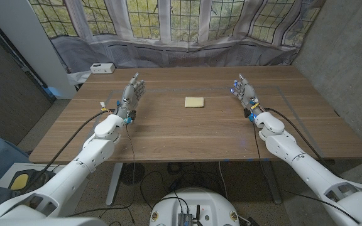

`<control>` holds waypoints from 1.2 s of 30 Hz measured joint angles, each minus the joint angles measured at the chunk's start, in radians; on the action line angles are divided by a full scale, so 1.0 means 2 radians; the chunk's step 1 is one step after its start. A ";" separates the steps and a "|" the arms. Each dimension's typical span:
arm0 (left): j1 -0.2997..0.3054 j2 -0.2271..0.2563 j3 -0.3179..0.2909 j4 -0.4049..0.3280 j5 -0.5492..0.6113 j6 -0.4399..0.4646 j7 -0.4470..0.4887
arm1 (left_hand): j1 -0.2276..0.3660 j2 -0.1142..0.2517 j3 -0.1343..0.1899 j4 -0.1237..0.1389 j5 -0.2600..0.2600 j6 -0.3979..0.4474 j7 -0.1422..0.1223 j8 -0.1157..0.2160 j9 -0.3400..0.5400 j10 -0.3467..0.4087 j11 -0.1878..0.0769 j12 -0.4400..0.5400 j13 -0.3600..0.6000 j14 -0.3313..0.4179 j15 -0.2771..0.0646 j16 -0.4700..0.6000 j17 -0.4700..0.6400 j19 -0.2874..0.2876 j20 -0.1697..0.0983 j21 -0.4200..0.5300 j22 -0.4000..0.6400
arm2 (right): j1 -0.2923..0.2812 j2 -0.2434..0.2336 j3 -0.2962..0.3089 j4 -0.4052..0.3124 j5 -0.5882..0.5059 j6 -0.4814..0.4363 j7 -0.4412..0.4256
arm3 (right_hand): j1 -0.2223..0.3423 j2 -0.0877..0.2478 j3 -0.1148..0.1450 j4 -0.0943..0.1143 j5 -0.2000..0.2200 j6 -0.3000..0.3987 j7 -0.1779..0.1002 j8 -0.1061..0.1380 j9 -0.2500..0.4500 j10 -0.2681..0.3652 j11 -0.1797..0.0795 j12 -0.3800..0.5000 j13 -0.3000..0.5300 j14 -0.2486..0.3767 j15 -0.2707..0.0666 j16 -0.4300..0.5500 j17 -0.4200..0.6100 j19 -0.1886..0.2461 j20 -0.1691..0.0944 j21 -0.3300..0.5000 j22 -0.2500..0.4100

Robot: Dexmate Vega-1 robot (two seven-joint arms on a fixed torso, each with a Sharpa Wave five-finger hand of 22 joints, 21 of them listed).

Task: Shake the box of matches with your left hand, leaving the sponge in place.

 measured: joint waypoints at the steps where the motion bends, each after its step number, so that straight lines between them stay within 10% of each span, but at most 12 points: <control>1: 0.001 0.001 -0.001 -0.002 0.001 0.000 0.001 | 0.003 0.003 0.001 -0.001 0.000 0.001 0.001 0.000 0.000 0.001 -0.001 0.000 0.000 0.001 0.001 0.000 0.000 0.000 0.000 0.000 0.000 | 0.000 0.000 0.000 0.000 0.000 0.001 -0.001 | 0.000 0.000 0.000 0.000 0.000 0.000 0.000 0.000 0.000 0.000 0.000 0.000 0.000 0.000 0.000 0.000 0.000 0.000 0.000 0.000 0.000; 36: 0.034 0.002 -0.009 -0.027 0.033 -0.062 0.018 | 0.027 0.022 0.015 -0.015 0.000 0.074 -0.006 0.008 0.000 0.071 -0.006 0.018 0.002 0.071 -0.014 0.008 0.000 0.062 0.007 0.015 0.000 | -0.001 0.012 0.000 0.008 -0.013 0.039 -0.005 | 0.000 0.000 0.001 -0.001 0.000 0.008 -0.003 0.004 0.000 0.003 -0.003 0.000 0.002 -0.001 -0.003 0.000 0.000 -0.002 -0.004 0.000 0.000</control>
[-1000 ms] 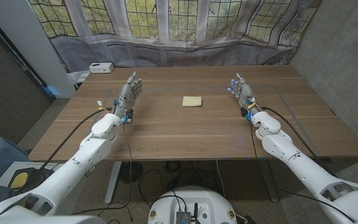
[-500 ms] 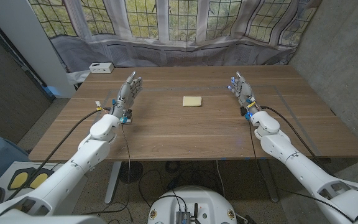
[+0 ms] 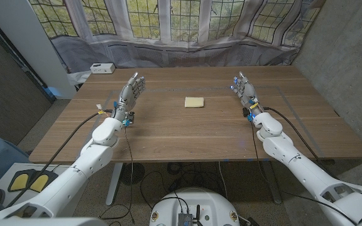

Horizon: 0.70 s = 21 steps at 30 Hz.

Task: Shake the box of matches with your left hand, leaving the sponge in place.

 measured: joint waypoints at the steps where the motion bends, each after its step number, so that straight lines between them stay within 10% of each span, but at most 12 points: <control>1: 0.001 0.000 0.000 -0.001 0.001 -0.002 0.001 | 0.000 0.000 0.000 0.000 0.000 0.001 -0.001 0.000 0.000 0.000 0.000 0.000 0.000 0.000 0.000 0.000 0.000 0.000 0.000 0.000 0.000 | 0.000 0.000 0.000 -0.001 0.000 0.000 0.000 | 0.000 0.000 0.000 0.000 0.000 0.000 0.000 0.000 0.000 0.000 0.000 0.000 0.000 0.001 -0.001 0.000 0.000 0.000 0.000 0.000 0.000; 21: 0.028 0.008 -0.010 -0.024 0.014 -0.022 0.012 | 0.007 0.007 0.003 -0.007 -0.003 0.016 0.004 0.000 0.000 0.014 -0.001 0.000 0.000 0.013 0.002 0.000 0.000 0.011 0.002 0.000 0.000 | -0.002 -0.007 0.003 -0.017 0.007 -0.019 -0.003 | 0.000 0.000 0.000 0.000 0.000 0.002 -0.002 0.000 0.000 0.002 -0.002 0.000 0.000 0.001 -0.001 0.000 0.000 0.000 0.000 0.000 0.000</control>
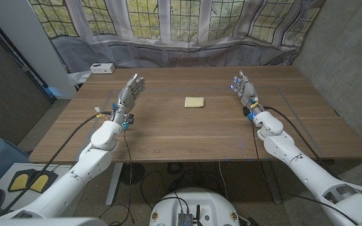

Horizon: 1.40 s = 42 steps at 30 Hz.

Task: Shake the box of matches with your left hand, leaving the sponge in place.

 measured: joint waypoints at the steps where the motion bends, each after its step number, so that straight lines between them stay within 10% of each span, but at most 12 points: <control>1: 0.002 0.001 -0.001 -0.002 0.001 -0.001 0.001 | 0.000 0.000 0.001 -0.001 0.000 0.001 0.001 0.000 0.000 0.000 0.000 0.000 0.000 0.001 0.001 0.000 0.000 0.000 0.000 0.000 0.000 | 0.000 0.000 0.000 -0.001 0.000 0.000 0.000 | 0.000 0.000 0.000 0.000 0.000 0.000 0.000 0.000 0.000 0.000 0.000 0.000 0.000 0.000 0.000 0.000 0.000 0.000 0.000 0.000 0.000; 42: 0.069 0.031 -0.045 -0.043 0.086 -0.048 0.059 | 0.048 0.022 0.025 -0.025 -0.004 0.033 -0.005 0.000 0.000 0.030 -0.010 0.000 0.000 0.037 -0.013 0.000 -0.001 0.035 -0.006 0.000 0.000 | -0.025 -0.023 0.007 -0.058 -0.008 -0.011 -0.020 | 0.000 0.000 0.000 -0.004 0.000 0.003 -0.003 0.000 0.000 0.002 -0.002 0.002 0.000 0.002 0.002 0.000 0.000 0.000 0.000 0.000 0.000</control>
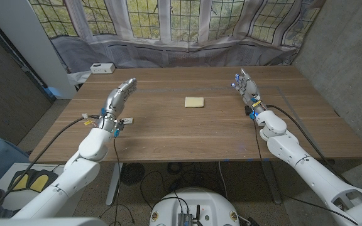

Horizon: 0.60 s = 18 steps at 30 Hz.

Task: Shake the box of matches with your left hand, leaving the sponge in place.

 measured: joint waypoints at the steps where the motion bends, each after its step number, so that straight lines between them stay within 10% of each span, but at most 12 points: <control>1: 0.001 0.000 -0.002 0.001 0.007 -0.002 0.005 | 0.002 0.002 0.002 -0.001 0.000 0.002 -0.002 0.000 0.000 0.001 -0.001 0.000 0.000 0.000 0.000 0.000 0.000 0.002 -0.002 0.000 0.000 | 0.000 0.000 0.000 0.000 0.000 0.001 0.000 | 0.000 0.000 0.000 0.000 0.000 0.000 0.000 0.000 0.000 0.000 0.000 0.000 0.000 0.000 0.000 0.000 0.000 0.000 0.000 0.000 0.000; 18: 0.000 -0.001 -0.017 0.022 0.072 -0.014 0.050 | 0.030 0.005 0.013 -0.013 -0.004 0.024 -0.006 0.004 0.000 0.019 -0.008 0.002 0.000 0.014 -0.007 0.000 0.000 0.007 0.000 0.000 0.000 | 0.003 0.006 -0.002 0.013 -0.005 0.011 0.000 | 0.002 0.002 0.002 -0.002 0.000 0.000 0.000 0.000 0.000 0.006 0.000 0.000 0.000 0.003 0.003 0.000 0.000 0.000 0.000 0.000 0.000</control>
